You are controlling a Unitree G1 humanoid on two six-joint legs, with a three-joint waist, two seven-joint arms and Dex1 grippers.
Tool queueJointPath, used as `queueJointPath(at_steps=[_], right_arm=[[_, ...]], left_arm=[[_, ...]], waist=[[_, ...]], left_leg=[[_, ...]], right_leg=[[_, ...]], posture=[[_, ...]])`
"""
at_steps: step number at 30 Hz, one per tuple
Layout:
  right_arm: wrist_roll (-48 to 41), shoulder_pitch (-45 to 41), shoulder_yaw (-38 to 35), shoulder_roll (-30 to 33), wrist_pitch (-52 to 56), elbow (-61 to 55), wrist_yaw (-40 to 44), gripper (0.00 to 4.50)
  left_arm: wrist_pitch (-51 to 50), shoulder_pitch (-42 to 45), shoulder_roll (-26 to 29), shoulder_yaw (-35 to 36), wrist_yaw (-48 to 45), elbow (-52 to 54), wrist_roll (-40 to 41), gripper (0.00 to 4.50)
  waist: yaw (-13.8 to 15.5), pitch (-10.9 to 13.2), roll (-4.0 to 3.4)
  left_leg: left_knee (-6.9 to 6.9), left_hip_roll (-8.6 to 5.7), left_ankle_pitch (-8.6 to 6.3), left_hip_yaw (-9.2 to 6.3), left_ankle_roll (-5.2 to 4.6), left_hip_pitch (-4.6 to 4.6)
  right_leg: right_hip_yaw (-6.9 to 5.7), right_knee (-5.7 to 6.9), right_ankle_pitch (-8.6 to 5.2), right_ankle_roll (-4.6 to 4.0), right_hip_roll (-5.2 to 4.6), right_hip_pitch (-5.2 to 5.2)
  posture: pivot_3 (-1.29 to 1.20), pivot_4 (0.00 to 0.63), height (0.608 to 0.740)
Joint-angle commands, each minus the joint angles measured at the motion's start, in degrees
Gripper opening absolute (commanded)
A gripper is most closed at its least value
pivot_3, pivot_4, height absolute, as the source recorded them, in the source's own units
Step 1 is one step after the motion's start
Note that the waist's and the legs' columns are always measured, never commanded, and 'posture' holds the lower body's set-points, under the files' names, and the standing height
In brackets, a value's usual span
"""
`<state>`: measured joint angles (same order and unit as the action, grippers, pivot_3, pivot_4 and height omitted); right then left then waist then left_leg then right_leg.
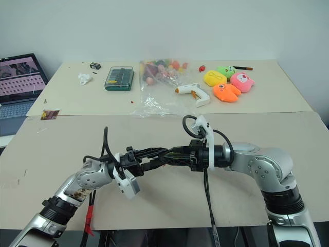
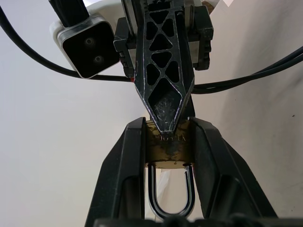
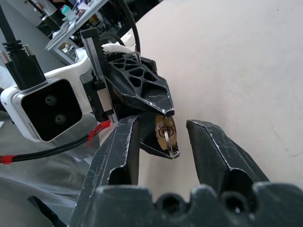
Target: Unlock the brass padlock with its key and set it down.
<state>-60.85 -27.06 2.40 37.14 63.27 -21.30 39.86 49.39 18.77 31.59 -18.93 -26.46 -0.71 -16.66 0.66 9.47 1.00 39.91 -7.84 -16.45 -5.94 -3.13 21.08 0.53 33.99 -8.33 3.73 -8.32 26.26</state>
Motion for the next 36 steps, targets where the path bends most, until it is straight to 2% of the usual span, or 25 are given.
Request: queueJointPath(at_steps=[1,4,7,8,17,19,20,24,27,33,36], right_arm=[[-0.3,-0.7,-1.1,-0.9,0.3,-0.6,-0.8,2.03],[0.5,-1.0,-0.5,-1.5,0.2,-0.2,-1.1,1.29],[0.8,-1.1,-0.5,-1.7,0.3,0.1,-1.0,0.25],[0.9,-1.0,-0.6,-1.6,0.3,0.0,-0.8,0.14],[1.7,-1.6,-0.6,-1.8,0.3,0.3,0.0,0.14],[2.0,-1.9,-0.4,-2.0,0.3,0.5,0.0,0.14],[2.2,-2.1,-0.4,-2.2,0.3,0.6,0.0,0.14],[2.8,-2.7,-0.6,-2.3,0.3,1.4,0.3,0.14],[3.2,-3.0,-1.0,-1.7,0.1,2.0,1.1,0.14],[2.0,-2.1,-2.6,1.0,0.6,0.4,3.5,0.14],[-0.7,-0.5,-4.3,3.5,-0.4,-4.0,7.8,0.14]], left_arm=[[-0.8,0.3,-0.6,1.0,0.2,2.6,0.5,0.87],[-1.1,0.4,-0.7,1.0,0.0,2.7,0.7,0.87],[-1.3,0.4,-0.8,1.0,-0.1,2.7,0.8,0.87],[-1.4,0.4,-0.8,1.0,-0.1,2.8,0.8,0.87],[-2.3,0.3,-0.5,1.8,-0.5,2.8,2.5,0.87],[-2.1,0.1,-0.4,1.7,-0.8,2.9,3.6,1.86],[-2.2,-0.1,-0.1,1.4,-1.3,3.1,4.5,2.04],[-2.3,-0.3,1.2,1.7,-2.9,2.9,7.2,3.48],[-2.7,-1.7,3.6,2.8,-4.8,2.9,12.3,4.44],[-9.8,-2.4,7.4,9.1,-7.1,-0.3,20.6,4.44],[-18.6,-1.5,7.5,11.0,-11.4,-4.1,27.6,4.44]], waist=[[0.0,0.0,0.00],[0.0,0.0,0.00],[0.0,0.0,0.00],[0.0,0.0,0.00],[0.0,0.0,0.00],[0.0,0.0,0.00],[0.0,0.0,0.00],[-0.1,0.0,0.00],[-0.2,0.0,0.00],[-0.1,0.0,-0.01],[0.1,0.0,-0.01]], left_leg=[[0.00,0.00,0.00,0.00,0.00,0.00],[0.00,0.00,0.00,0.00,0.00,0.00],[0.00,0.00,0.00,0.00,0.00,0.00],[0.00,0.00,0.00,0.00,0.00,0.00],[0.00,0.00,0.00,0.00,0.00,0.00],[0.00,0.00,0.00,0.00,0.00,0.00],[0.00,0.00,0.00,0.00,0.00,0.00],[0.00,0.00,0.00,0.00,0.00,0.00],[-0.01,0.00,0.00,0.00,0.00,0.00],[-0.01,0.01,0.00,0.00,0.00,0.00],[-0.02,0.00,0.00,-0.02,0.00,-0.01]], right_leg=[[0.00,0.00,0.00,0.00,0.00,0.00],[0.00,0.01,0.00,0.00,0.00,0.00],[0.00,0.00,0.00,0.00,0.00,0.01],[0.00,0.00,0.00,0.00,0.00,0.01],[0.00,0.00,0.00,0.00,0.01,0.01],[0.00,0.00,0.00,0.00,0.00,0.01],[-0.01,0.00,0.00,0.00,0.01,0.01],[0.00,0.00,0.00,0.00,0.00,0.01],[0.00,0.01,0.00,0.00,0.01,0.01],[0.00,0.02,0.00,0.00,0.03,0.05],[-0.02,0.02,-0.01,0.01,0.03,0.04]], posture=[[0.00,0.150,0.740],[0.00,0.150,0.740],[0.00,0.150,0.740],[0.00,0.150,0.740],[0.00,0.150,0.740],[0.00,0.150,0.740],[0.00,0.150,0.740],[0.00,0.150,0.740],[0.00,0.150,0.740],[0.00,0.150,0.740],[0.00,0.150,0.740]])
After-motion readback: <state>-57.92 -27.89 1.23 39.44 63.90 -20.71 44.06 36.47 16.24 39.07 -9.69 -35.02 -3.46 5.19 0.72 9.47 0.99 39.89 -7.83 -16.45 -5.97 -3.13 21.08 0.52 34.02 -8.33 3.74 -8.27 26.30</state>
